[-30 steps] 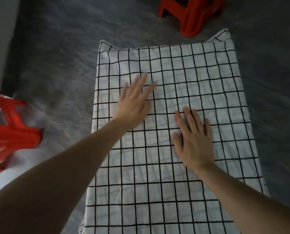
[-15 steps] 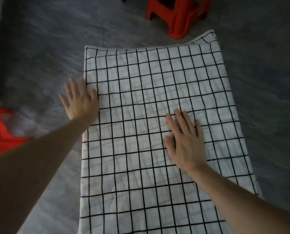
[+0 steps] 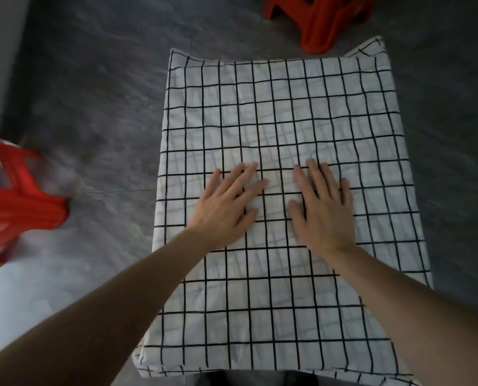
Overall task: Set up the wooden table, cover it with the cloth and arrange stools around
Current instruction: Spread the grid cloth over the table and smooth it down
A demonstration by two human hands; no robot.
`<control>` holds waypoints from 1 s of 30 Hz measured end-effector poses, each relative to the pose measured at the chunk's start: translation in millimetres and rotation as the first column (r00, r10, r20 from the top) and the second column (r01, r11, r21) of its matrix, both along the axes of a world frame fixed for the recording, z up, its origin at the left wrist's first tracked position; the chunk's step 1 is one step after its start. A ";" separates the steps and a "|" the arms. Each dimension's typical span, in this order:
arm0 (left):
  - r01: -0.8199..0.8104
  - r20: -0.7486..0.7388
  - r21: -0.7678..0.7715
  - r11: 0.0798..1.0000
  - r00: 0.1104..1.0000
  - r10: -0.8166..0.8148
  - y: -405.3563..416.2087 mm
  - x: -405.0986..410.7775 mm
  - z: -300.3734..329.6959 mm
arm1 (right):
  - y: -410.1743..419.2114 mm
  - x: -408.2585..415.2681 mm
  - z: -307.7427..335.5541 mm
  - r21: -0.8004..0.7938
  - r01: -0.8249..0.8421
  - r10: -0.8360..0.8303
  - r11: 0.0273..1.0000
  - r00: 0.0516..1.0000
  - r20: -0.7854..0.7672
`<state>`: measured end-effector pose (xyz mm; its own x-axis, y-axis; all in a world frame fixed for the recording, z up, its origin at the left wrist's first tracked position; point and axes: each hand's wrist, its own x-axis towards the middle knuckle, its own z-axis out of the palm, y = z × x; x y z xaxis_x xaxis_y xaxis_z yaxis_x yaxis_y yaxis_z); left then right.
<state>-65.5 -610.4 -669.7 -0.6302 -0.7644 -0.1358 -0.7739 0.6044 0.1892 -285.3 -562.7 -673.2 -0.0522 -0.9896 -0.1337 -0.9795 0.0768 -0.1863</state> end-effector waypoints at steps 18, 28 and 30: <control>-0.535 0.157 0.014 0.845 0.836 0.526 22.7 90.0 20.3 | 60.2 -90.6 46.9 -0.004 0.117 -0.117 0.993 0.990 -0.076; -0.158 0.111 0.023 0.987 0.982 0.155 86.9 57.1 20.9 | 108.8 -45.9 34.6 -0.007 0.204 -0.204 0.979 0.979 -0.020; -0.185 0.152 0.005 0.983 0.971 0.182 94.4 64.9 17.9 | 119.3 -55.9 35.3 0.011 0.217 -0.216 0.976 0.976 -0.031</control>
<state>-0.6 -516.0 -651.9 -0.4504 -0.8616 -0.2340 -0.8918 0.4466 0.0721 -341.1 -443.4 -638.0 -0.2691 -0.9524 -0.1432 -0.9443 0.2901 -0.1552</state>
